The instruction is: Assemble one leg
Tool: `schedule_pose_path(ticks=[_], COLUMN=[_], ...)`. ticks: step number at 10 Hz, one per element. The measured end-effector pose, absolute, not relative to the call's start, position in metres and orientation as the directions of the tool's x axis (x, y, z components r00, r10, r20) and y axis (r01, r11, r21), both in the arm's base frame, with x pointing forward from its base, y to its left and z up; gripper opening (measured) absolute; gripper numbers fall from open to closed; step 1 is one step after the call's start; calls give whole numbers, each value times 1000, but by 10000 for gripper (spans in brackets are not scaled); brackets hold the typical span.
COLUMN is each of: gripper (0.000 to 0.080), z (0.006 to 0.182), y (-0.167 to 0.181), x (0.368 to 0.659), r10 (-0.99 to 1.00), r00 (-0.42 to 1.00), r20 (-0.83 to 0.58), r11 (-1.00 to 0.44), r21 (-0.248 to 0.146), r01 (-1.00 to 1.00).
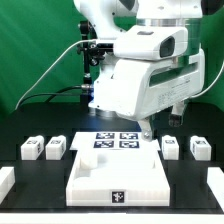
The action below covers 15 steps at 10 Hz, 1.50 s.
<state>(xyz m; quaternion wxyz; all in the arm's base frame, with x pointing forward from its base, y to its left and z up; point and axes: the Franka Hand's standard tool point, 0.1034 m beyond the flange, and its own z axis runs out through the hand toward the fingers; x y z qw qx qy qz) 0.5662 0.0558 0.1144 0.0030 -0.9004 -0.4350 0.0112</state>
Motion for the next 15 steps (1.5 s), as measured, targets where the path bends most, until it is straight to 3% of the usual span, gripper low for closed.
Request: schedule_pose_path(ticks=[4, 6, 7, 9, 10, 13, 15], gripper=[650, 650, 650, 650, 650, 650, 650], z=[113, 102, 95, 79, 75, 75, 65], y=[56, 55, 48, 24, 15, 16, 15], x=[565, 547, 533, 505, 500, 501, 494], r10=[811, 846, 918, 988, 995, 995, 995], r00=[585, 533, 397, 152, 97, 98, 102], r20=[-18, -22, -6, -2, -1, -2, -3], r11=[-585, -534, -397, -152, -97, -98, -102], r21=[-18, -25, -12, -26, -33, -33, -53], r01=[811, 845, 918, 988, 995, 995, 993])
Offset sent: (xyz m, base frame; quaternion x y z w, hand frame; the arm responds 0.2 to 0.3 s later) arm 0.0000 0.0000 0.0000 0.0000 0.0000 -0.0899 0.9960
